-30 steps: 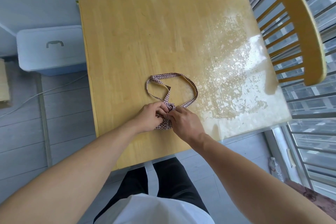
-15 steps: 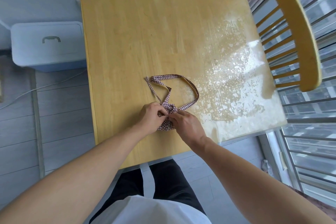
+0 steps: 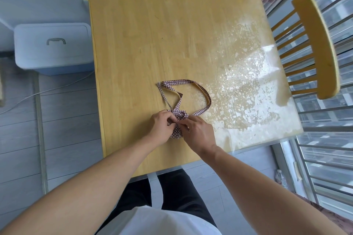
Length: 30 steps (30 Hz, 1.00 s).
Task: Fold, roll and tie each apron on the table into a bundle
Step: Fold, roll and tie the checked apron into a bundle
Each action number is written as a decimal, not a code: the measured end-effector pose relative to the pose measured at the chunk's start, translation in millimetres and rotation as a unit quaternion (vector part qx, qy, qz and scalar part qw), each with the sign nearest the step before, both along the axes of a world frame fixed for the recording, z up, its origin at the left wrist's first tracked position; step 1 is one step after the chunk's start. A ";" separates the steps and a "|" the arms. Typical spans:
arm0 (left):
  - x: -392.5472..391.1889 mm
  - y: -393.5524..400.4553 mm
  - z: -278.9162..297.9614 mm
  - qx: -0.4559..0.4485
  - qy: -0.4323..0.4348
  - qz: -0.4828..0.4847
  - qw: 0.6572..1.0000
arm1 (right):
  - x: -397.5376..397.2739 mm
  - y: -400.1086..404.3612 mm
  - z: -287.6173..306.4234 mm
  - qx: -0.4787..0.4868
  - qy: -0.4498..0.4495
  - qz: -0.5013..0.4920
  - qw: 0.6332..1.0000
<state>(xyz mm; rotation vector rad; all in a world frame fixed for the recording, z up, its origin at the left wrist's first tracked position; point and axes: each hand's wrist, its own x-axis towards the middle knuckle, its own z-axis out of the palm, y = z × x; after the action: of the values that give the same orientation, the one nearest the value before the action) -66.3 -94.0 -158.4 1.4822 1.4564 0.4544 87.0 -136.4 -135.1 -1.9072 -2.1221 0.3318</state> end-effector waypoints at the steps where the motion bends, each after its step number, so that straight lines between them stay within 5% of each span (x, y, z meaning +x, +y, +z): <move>1: 0.3 -0.9 -0.1 0.003 0.002 0.002 1.000 | 2.4 -0.4 0.5 -0.009 -0.012 0.009 1.000; 4: 0.6 -2.4 -1.8 0.038 0.013 -0.021 0.999 | 6.3 2.6 5.6 -0.150 0.002 0.032 0.988; 7: 1.1 -6.7 -2.4 0.061 0.019 -0.022 0.998 | 5.1 12.8 14.6 -0.317 0.115 -0.013 0.941; 12: -6.4 -15.2 -6.3 0.116 -0.025 -0.024 0.993 | 4.4 19.3 16.8 -0.418 0.304 -0.168 0.839; 16: -5.5 -17.1 -6.9 0.102 -0.030 -0.020 0.994 | 5.6 18.5 15.5 -0.444 0.370 -0.229 0.783; 23: -12.2 -20.1 -2.0 0.148 0.017 -0.065 0.987 | 9.2 17.0 27.1 -0.371 0.345 -0.252 0.824; 26: -19.4 -22.4 3.3 0.225 0.106 -0.115 0.962 | 11.3 16.7 25.0 -0.345 0.284 -0.224 0.866; 30: -32.1 -25.5 14.1 0.213 0.210 -0.151 0.942 | 10.1 17.3 22.3 -0.311 0.226 -0.190 0.903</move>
<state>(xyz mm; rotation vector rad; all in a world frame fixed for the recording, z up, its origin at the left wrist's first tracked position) -98.4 -119.6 -144.3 2.2201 1.4694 0.2802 97.1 -119.2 -112.7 -2.2120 -1.3870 1.3400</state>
